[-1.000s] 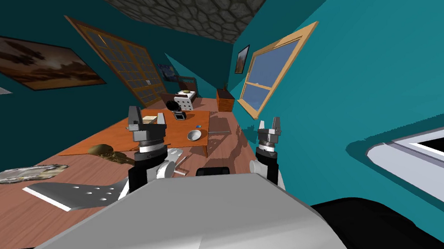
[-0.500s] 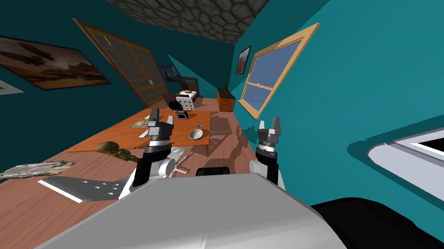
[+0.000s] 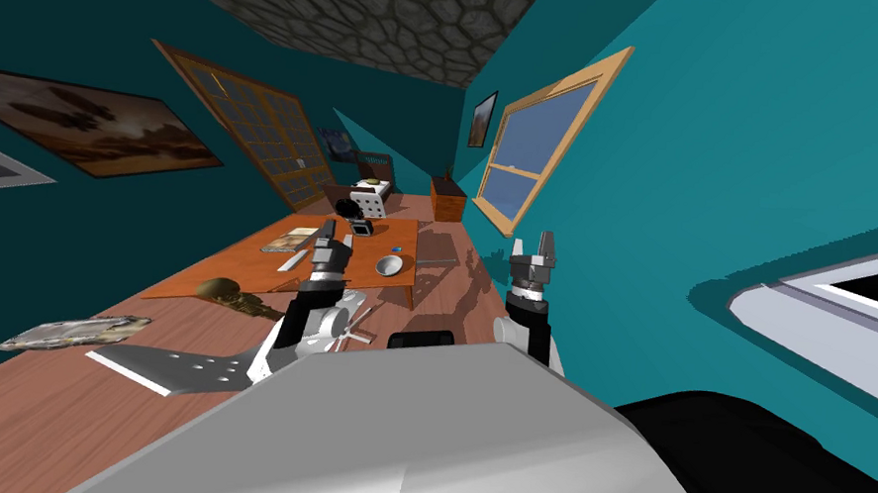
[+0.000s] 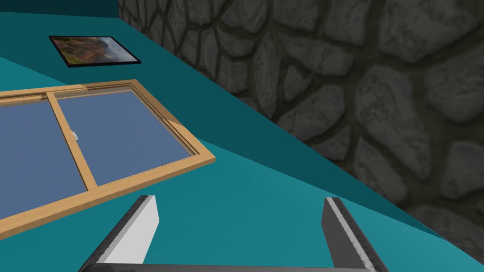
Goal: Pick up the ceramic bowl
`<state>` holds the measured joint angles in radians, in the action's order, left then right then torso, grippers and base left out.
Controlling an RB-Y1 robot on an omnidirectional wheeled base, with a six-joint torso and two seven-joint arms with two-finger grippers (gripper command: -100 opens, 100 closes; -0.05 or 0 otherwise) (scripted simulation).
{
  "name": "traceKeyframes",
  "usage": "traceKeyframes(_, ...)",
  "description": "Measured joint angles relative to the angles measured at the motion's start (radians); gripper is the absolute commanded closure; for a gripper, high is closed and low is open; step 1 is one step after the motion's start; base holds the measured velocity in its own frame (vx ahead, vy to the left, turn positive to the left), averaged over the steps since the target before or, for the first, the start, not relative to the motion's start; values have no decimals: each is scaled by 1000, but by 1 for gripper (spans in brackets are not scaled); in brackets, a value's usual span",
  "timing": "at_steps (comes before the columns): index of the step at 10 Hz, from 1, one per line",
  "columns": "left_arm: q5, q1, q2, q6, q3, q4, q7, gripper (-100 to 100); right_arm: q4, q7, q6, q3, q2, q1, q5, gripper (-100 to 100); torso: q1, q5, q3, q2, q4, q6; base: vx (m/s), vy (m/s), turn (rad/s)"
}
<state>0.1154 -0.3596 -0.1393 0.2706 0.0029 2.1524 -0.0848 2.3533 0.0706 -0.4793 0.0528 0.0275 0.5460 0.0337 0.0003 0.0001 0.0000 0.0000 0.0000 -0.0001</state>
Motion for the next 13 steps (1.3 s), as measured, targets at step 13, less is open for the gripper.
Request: traceKeyframes(13,19,201,-84,-336,42,-264,-39,-100,0,0,0,0,0,0,0,0,-1,0,-1,-2,0,0,9,-4,2)
